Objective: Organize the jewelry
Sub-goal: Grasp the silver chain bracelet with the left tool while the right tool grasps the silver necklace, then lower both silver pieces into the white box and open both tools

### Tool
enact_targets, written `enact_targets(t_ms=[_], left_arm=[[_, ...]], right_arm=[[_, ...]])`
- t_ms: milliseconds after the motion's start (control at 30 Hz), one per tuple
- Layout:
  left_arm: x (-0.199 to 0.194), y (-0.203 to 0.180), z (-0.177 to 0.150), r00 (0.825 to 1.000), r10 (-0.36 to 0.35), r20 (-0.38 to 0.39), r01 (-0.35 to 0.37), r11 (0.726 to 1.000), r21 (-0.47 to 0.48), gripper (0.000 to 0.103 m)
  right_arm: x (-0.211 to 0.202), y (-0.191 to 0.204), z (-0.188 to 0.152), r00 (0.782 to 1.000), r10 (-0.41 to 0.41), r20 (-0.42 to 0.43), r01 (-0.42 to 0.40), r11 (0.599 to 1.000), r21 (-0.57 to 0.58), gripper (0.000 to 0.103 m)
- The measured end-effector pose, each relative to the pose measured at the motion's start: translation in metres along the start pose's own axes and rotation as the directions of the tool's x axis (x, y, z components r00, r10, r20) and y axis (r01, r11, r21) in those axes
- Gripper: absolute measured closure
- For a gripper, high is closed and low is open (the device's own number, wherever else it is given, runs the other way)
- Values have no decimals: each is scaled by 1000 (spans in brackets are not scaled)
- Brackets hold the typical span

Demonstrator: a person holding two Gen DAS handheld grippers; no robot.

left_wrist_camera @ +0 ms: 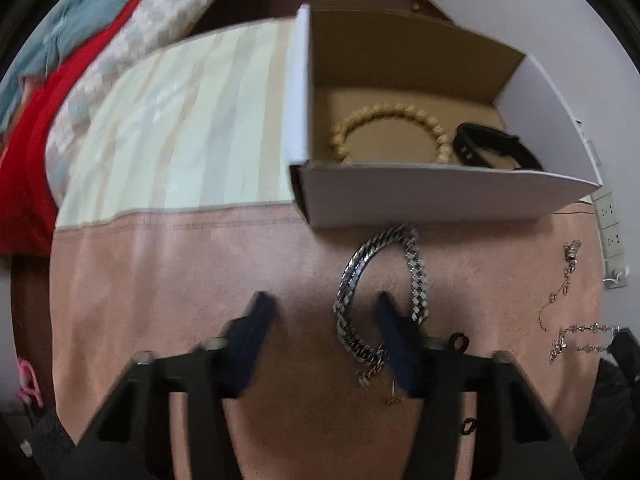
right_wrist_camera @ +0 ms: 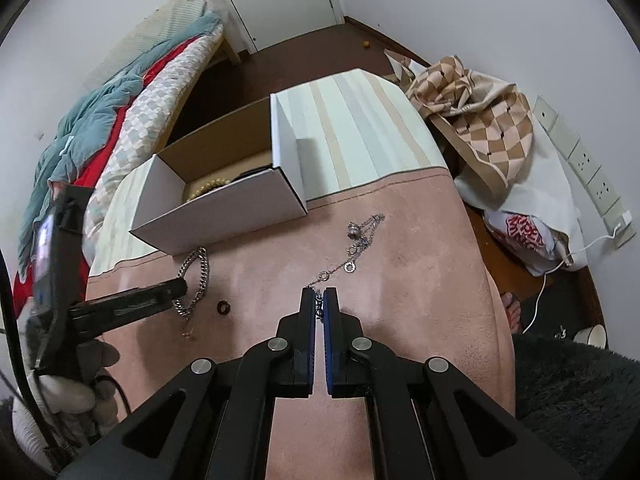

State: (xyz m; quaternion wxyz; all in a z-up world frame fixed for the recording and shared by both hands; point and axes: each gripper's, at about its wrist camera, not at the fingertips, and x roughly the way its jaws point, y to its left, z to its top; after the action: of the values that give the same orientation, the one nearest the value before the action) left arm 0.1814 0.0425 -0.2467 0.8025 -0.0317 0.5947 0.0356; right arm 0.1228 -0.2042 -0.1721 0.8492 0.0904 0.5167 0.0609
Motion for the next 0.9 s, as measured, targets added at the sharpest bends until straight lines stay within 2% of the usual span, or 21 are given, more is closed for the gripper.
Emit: enact_targets(t_ms=[33,67,233,533,733,900], left_arm=[[-1,-2,-1,1000,-2,6,2,1000,11,93],[-2,-3,-3,1000,-13,8,13,1000,14,97],[-8,2,-14,998,-68,12,68,998,-12,97],[-57,17,-30,983,-171,66,174,984,-42,98],[-102,17,-18,963,-240,119,245,969,-26,98],[-144,14,16,935,-302,185,307,952,4,98]], right_arm=[[0,-1,0,1000,-1,0,1,1000,2,99],[1,-3,1,1000,-2,-1,2,1000,3,99],[-1,-7,4,1000,6,3,-6,1000,19,99],[-29,-2,17,997,69,46,-70,997,28,99],[-50,10,40,987,149,63,-151,988,21,99],[-73,29,76,972,212,105,-211,977,-18,99]])
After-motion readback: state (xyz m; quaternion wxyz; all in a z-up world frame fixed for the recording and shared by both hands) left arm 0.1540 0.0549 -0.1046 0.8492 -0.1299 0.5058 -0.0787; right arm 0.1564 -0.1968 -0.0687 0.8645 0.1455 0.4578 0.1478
